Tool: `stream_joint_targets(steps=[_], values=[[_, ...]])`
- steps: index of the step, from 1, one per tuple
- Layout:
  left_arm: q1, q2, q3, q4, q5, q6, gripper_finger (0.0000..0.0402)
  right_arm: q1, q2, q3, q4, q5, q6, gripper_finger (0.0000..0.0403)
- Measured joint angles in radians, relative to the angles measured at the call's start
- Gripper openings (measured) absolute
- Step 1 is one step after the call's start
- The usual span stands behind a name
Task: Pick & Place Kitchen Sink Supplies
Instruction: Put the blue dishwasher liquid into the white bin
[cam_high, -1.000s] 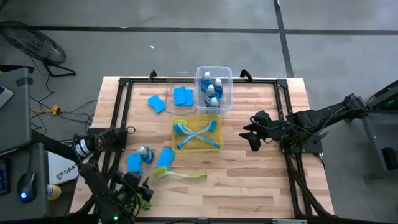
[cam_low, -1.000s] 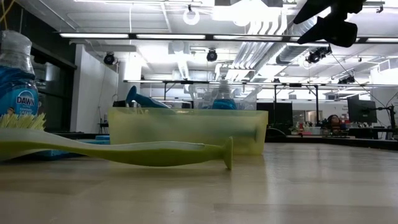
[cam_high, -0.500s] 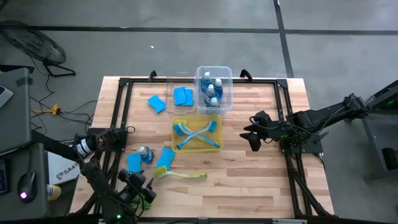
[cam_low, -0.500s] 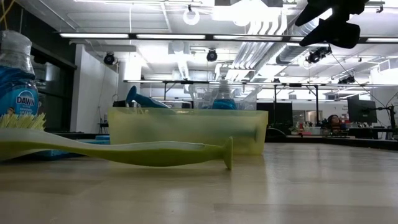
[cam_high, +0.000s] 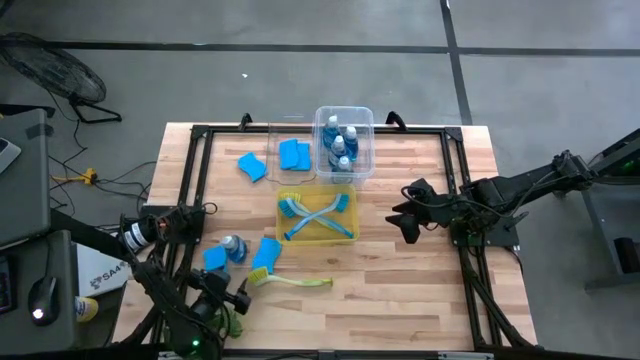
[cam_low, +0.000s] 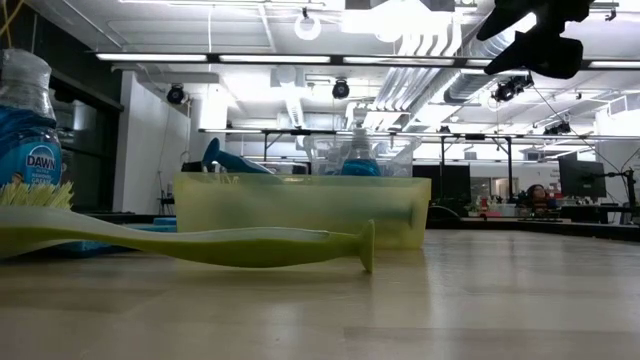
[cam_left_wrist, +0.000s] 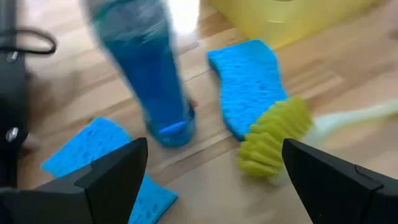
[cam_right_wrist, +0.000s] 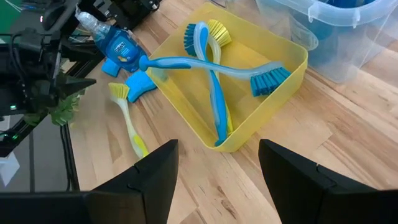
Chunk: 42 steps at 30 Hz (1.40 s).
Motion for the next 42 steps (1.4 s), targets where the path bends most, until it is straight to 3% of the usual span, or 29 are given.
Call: stream_joint_targets(steps=[10, 31, 36, 42], values=[[-0.013, 0.000, -0.072, -0.008, 0.006, -0.090, 0.0367, 0.000, 0.000, 0.000, 0.000, -0.011, 0.010, 0.0216], [0.129, 0.000, -0.157, -0.001, -0.030, -0.090, 0.0366, 0.000, 0.063, 0.000, 0.002, -0.052, 0.008, 0.0216], [0.135, 0.000, -0.179, 0.036, -0.028, -0.090, 0.0335, 0.000, 0.111, 0.000, 0.015, -0.094, 0.006, 0.0216], [0.133, 0.000, -0.194, 0.068, 0.003, -0.098, 0.0264, 0.000, 0.126, 0.000, 0.042, -0.096, 0.003, 0.0216]])
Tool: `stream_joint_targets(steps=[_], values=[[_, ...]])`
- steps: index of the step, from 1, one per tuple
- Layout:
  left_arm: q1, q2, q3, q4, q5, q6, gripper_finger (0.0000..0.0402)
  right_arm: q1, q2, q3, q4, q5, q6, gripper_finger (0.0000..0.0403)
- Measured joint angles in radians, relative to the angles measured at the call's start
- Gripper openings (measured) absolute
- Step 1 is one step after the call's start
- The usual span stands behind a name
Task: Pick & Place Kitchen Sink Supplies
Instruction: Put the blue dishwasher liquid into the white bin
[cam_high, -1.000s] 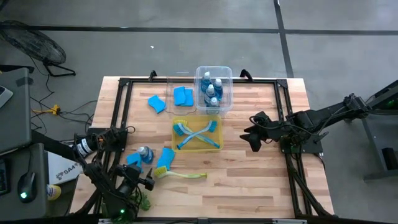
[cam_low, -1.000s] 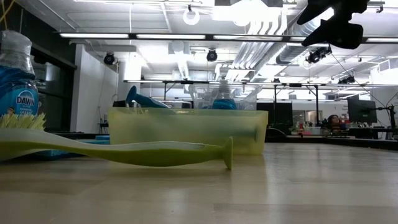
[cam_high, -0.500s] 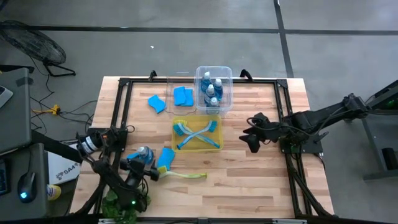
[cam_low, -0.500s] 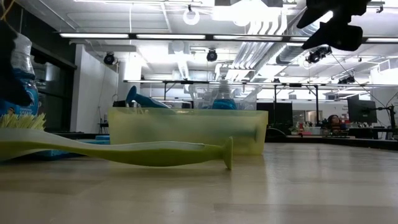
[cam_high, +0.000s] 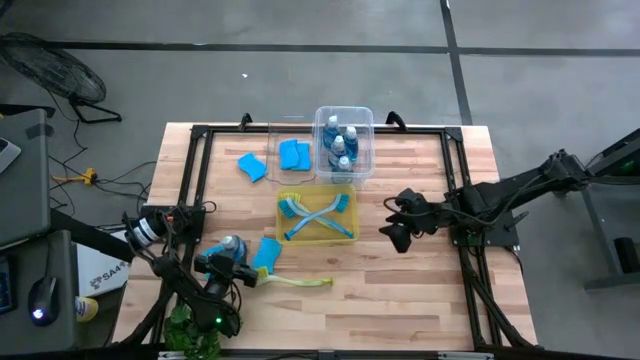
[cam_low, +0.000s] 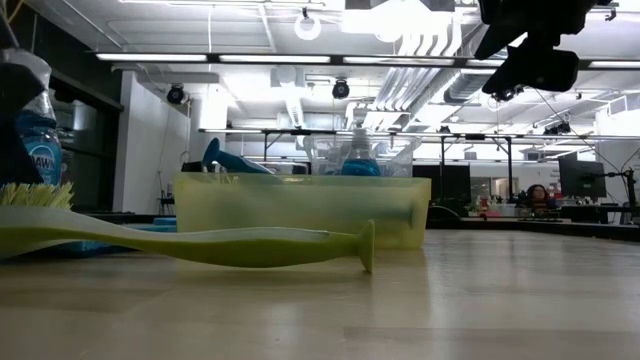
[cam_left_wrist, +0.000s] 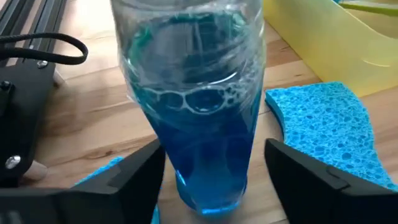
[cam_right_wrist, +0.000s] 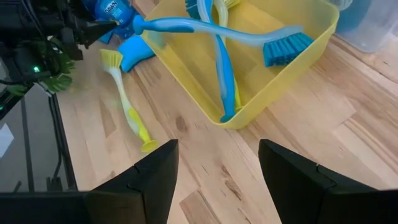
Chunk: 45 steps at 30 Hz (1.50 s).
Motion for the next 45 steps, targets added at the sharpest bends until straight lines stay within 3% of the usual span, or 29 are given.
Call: stream_joint_targets(steps=[9, 15, 24, 29, 36, 45], values=[[0.000, 0.000, 0.000, -0.006, 0.000, -0.001, 0.0147, 0.000, -0.001, 0.000, 0.000, -0.007, 0.003, 0.0216], [0.000, 0.000, 0.000, -0.006, 0.007, 0.000, 0.0106, 0.000, -0.001, 0.000, 0.010, -0.007, 0.006, 0.0216], [0.000, -0.009, 0.015, -0.012, 0.010, 0.004, 0.0099, 0.000, -0.001, 0.000, 0.033, -0.016, 0.006, 0.0216], [0.000, -0.042, 0.056, -0.109, -0.038, 0.015, 0.0098, 0.000, -0.002, 0.000, 0.038, -0.025, 0.006, 0.0216], [0.000, -0.125, 0.107, -0.137, -0.244, 0.095, 0.0097, 0.000, -0.002, 0.000, 0.079, -0.060, -0.031, 0.0216], [0.018, -0.193, 0.244, -0.128, -0.456, 0.292, 0.0097, 0.000, -0.002, 0.000, 0.320, -0.101, -0.235, 0.0216]])
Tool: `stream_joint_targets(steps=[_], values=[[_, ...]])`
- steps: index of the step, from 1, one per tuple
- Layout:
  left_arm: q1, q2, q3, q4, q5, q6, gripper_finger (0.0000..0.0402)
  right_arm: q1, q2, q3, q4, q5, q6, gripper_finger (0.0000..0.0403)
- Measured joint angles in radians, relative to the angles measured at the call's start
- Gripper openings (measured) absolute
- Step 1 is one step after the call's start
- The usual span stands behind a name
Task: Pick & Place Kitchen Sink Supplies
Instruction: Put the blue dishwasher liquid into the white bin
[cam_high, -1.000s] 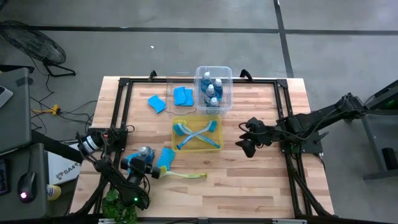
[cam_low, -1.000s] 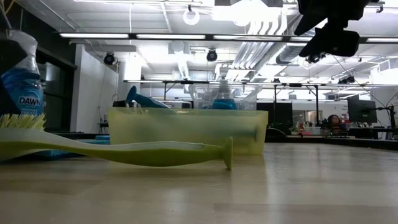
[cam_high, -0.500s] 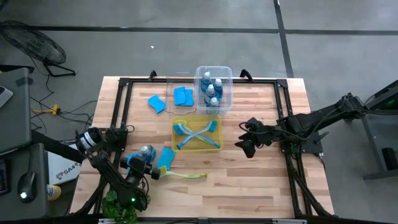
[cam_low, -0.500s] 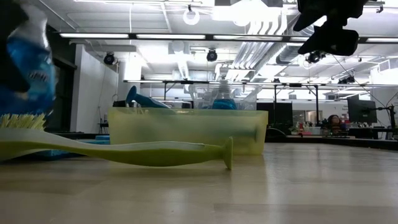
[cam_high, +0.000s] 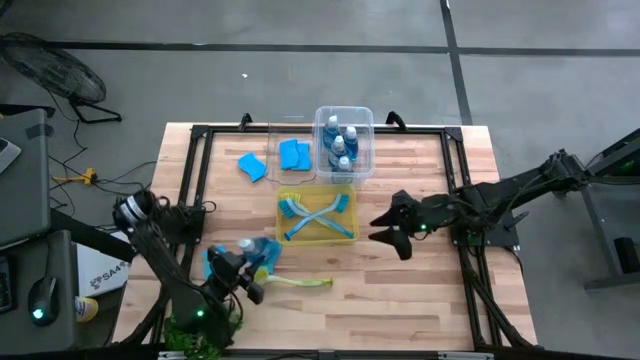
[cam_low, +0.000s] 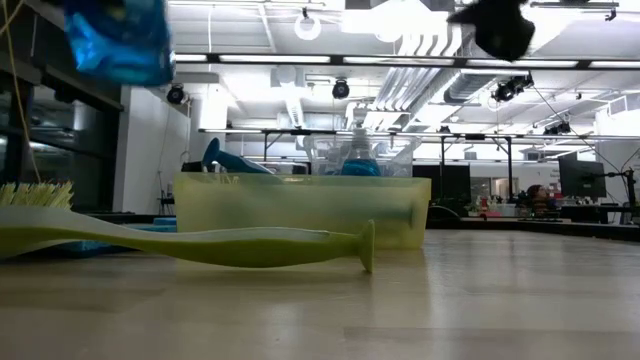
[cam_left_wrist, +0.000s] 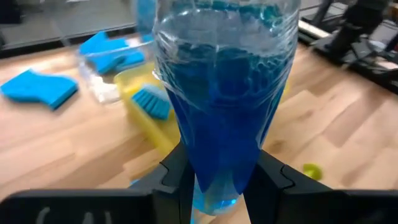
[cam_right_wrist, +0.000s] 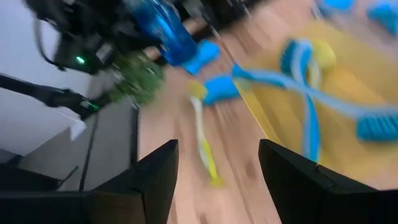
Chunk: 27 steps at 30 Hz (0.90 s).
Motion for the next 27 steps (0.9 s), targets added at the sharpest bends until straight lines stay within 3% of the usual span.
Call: stream_joint_targets(steps=[6, 11, 16, 19, 27], values=[[0.084, -0.006, 0.141, 0.087, -0.047, 0.296, 0.0097, 0.000, 0.000, 0.000, 0.251, -0.005, -0.161, 0.0216], [0.204, -0.006, 0.255, 0.310, -0.029, 0.717, 0.0097, 0.000, 0.000, 0.000, 0.383, -0.054, -0.236, 0.0216], [0.330, -0.006, 0.334, 0.619, 0.125, 1.219, 0.0097, 0.000, 0.000, 0.000, 0.390, -0.088, -0.268, 0.0216], [0.396, -0.006, 0.340, 0.786, 0.229, 1.428, 0.0097, 0.000, 0.000, 0.004, 0.388, -0.105, -0.293, 0.0216], [0.522, -0.006, 0.340, 0.971, 0.448, 1.638, 0.0097, -0.001, 0.000, 0.100, 0.239, -0.132, -0.379, 0.0216]])
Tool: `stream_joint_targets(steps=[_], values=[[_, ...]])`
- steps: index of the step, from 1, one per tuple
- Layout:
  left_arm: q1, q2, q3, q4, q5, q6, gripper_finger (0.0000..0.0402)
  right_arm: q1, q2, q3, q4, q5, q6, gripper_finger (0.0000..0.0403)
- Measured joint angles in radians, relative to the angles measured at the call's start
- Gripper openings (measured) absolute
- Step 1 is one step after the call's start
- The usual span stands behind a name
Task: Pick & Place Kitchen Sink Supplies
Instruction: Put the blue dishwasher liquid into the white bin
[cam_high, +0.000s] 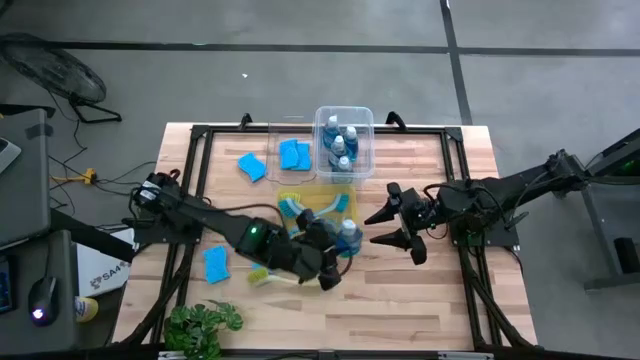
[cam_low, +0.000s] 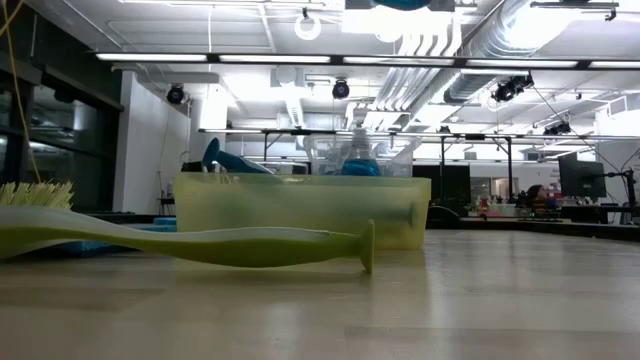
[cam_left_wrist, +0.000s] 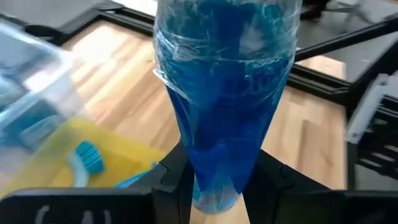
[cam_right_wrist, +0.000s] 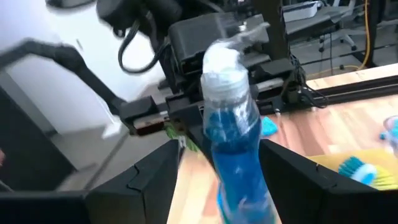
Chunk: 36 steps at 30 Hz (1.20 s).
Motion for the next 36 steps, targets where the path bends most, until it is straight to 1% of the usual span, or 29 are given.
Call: stream_joint_targets(steps=[4, 9, 13, 19, 23, 28, 32, 34, 36], values=[[0.044, 0.000, 0.000, 0.055, 0.098, 0.055, 0.0097, -0.001, 0.000, 0.080, -0.143, 0.002, -0.049, 0.0216], [0.075, 0.000, 0.000, 0.068, 0.136, 0.069, 0.0097, -0.034, 0.000, 0.186, -0.308, -0.007, -0.072, 0.0218], [0.081, 0.000, 0.000, 0.068, 0.141, 0.073, 0.0097, -0.090, 0.000, 0.263, -0.430, -0.081, -0.091, 0.0232], [0.081, 0.000, 0.000, 0.067, 0.143, 0.077, 0.0097, -0.175, 0.017, 0.362, -0.551, -0.204, -0.123, 0.0267], [0.081, 0.000, 0.000, 0.066, 0.143, 0.078, 0.0097, -0.211, 0.087, 0.456, -0.660, -0.239, -0.177, 0.0282], [0.081, 0.000, 0.000, 0.066, 0.139, 0.078, 0.0097, -0.234, 0.221, 0.617, -0.804, -0.294, -0.262, 0.0284], [0.081, 0.000, 0.000, 0.066, 0.138, 0.078, 0.0097, -0.256, 0.321, 0.760, -0.958, -0.286, -0.324, 0.0285], [0.081, 0.000, 0.000, 0.065, 0.138, 0.077, 0.0097, -0.265, 0.364, 0.816, -1.003, -0.294, -0.330, 0.0285], [0.081, 0.000, 0.000, 0.064, 0.138, 0.077, 0.0097, -0.266, 0.402, 0.858, -1.032, -0.335, -0.332, 0.0285]])
